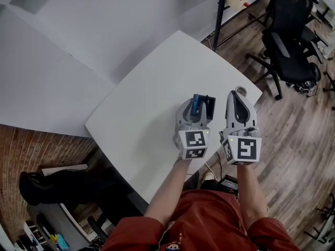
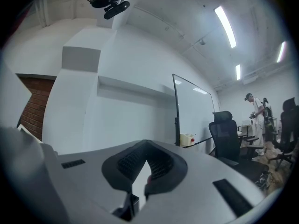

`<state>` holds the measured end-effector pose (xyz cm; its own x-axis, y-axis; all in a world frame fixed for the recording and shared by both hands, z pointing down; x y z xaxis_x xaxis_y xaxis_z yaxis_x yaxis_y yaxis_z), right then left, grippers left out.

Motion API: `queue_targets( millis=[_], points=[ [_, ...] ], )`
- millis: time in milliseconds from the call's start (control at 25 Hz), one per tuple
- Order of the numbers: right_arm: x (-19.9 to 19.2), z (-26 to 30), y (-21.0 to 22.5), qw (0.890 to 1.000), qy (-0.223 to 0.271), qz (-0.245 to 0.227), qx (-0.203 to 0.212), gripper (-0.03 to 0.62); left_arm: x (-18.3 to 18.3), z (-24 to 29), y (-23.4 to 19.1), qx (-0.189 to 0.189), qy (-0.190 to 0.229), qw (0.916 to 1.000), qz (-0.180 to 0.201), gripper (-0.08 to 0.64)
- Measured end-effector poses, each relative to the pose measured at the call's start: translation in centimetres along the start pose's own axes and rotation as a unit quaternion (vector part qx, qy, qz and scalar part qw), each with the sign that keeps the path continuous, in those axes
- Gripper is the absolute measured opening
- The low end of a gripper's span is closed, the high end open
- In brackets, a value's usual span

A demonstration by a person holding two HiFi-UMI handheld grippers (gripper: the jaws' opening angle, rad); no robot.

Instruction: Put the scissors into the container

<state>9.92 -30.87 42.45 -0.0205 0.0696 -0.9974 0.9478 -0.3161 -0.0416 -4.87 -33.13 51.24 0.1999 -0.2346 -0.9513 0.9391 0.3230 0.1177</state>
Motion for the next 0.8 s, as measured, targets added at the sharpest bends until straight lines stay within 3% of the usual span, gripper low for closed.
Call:
queue_targets(
  millis=[560, 800],
  points=[
    [1.8, -2.1, -0.2, 1.0, 0.023, -0.006, 0.004, 0.008, 4.0, -3.2, -0.3, 0.015, 0.056, 0.9983, 0.008, 0.136],
    [2.8, -3.3, -0.5, 0.999, 0.034, -0.009, 0.01, 0.008, 6.8, -5.7, -0.2, 0.029, 0.101, 0.9943, 0.013, 0.135]
  ],
)
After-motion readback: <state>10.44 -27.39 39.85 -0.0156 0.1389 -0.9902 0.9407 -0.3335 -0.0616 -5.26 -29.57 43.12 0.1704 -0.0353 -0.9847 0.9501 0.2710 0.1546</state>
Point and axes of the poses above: the fingertips, and each gripper's own axes: z forward along the fingers, y to its right, x out of its top, the point moved 9 cm from there along -z, backward along the fingers, and after that the axes turned 4 degrees about x, right-handed, at the moved point
